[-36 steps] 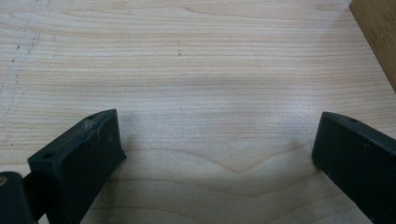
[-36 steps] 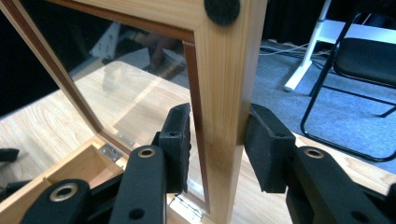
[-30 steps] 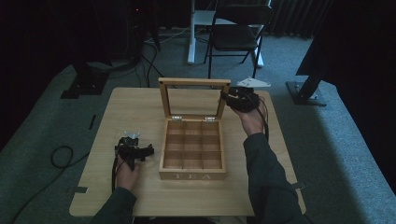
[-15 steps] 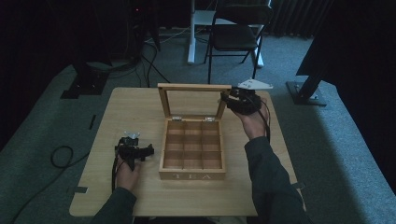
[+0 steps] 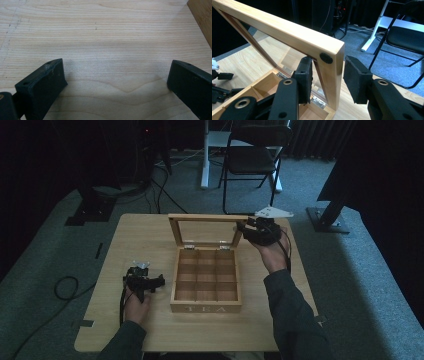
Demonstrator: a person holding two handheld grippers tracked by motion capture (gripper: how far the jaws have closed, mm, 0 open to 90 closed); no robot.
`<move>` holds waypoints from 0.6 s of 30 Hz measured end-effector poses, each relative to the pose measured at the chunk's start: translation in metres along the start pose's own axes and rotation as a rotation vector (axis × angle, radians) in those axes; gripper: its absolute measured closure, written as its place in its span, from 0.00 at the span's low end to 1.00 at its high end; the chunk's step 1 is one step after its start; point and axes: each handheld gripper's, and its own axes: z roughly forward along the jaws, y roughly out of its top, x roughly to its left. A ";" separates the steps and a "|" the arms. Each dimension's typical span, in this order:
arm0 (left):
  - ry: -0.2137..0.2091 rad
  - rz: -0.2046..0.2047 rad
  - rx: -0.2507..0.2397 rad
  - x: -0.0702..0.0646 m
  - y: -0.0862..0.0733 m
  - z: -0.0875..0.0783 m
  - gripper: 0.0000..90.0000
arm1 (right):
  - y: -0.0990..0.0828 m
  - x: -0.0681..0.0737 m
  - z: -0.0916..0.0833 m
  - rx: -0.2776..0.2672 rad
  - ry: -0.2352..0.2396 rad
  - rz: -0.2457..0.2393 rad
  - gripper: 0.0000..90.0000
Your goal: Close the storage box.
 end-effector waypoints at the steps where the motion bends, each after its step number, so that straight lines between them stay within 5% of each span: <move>1: 0.000 0.000 0.001 0.000 0.000 0.000 0.02 | 0.000 0.000 0.000 0.001 0.002 0.001 0.65; 18: -0.001 -0.001 0.001 0.000 0.000 0.000 0.02 | -0.009 0.008 -0.011 0.029 0.007 0.011 0.59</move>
